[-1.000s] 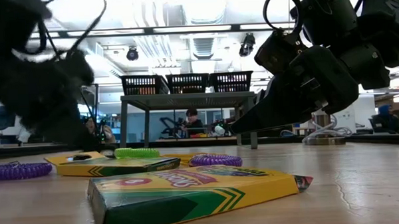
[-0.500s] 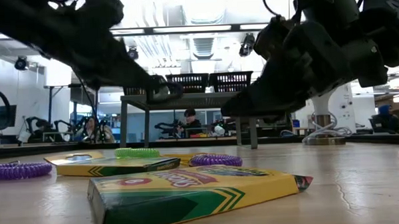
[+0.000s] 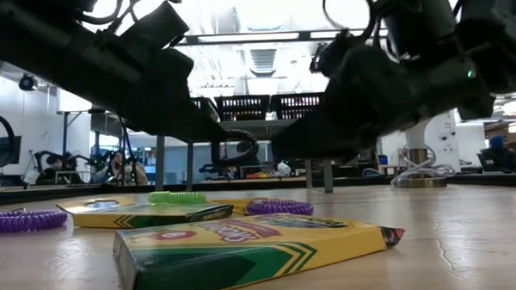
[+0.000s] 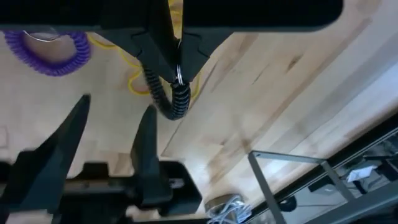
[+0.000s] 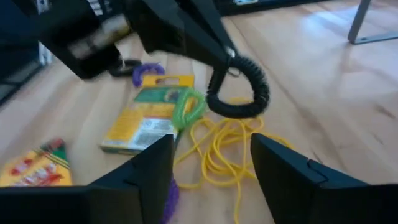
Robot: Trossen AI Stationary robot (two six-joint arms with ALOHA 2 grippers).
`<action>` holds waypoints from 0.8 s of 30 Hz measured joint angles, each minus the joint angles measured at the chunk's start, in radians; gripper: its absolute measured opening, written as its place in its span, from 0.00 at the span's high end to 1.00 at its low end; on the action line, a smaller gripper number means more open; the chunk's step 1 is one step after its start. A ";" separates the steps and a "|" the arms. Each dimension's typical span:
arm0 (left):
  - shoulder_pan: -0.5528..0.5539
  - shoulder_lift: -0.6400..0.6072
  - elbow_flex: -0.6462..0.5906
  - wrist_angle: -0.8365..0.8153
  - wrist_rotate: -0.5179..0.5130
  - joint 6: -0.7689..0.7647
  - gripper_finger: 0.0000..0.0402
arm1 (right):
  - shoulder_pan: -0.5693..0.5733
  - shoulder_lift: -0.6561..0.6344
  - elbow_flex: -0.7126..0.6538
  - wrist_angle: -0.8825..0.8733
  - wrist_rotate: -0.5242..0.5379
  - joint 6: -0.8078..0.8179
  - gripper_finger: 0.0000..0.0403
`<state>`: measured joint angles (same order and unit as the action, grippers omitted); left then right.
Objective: Pick & Place Office Desk Supplies
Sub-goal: Put the black spring keychain in the right black bin on the shelf
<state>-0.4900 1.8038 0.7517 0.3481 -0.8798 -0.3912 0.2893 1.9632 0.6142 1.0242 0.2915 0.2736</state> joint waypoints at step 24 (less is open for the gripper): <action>-0.028 0.000 -0.018 0.043 0.072 0.073 0.98 | 0.000 0.108 0.135 0.029 0.008 -0.068 0.62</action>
<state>-0.5179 1.8038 0.7341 0.3908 -0.8074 -0.3182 0.2897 2.0711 0.7494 1.0534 0.2992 0.2054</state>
